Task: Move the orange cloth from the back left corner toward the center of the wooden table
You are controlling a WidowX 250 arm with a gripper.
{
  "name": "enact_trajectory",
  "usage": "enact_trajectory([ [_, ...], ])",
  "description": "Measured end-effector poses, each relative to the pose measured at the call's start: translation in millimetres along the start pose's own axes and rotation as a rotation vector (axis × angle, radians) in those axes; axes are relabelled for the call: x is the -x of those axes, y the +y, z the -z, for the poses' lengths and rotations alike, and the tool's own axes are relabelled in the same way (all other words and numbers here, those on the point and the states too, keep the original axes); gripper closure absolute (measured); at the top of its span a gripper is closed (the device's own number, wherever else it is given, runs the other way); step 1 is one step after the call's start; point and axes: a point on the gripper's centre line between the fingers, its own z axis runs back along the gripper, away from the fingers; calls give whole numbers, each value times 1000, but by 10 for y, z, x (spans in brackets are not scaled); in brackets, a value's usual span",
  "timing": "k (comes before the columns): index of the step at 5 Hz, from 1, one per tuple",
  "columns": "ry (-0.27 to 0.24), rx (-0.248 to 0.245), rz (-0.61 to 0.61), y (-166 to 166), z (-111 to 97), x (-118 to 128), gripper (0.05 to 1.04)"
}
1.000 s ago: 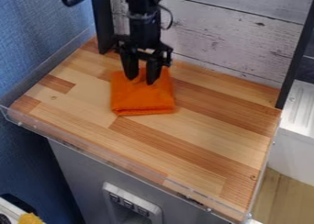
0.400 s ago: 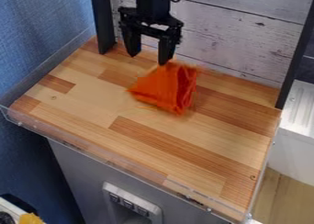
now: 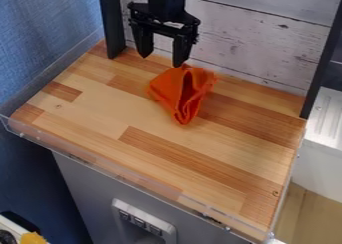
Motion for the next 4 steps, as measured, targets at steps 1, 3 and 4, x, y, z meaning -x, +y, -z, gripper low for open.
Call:
enact_trajectory([
  [1, 6, 9, -7, -13, -28, -1, 84],
  [3, -11, 21, -1, -20, -167, -91, 84],
  [4, 9, 33, -13, -28, -180, -131, 89],
])
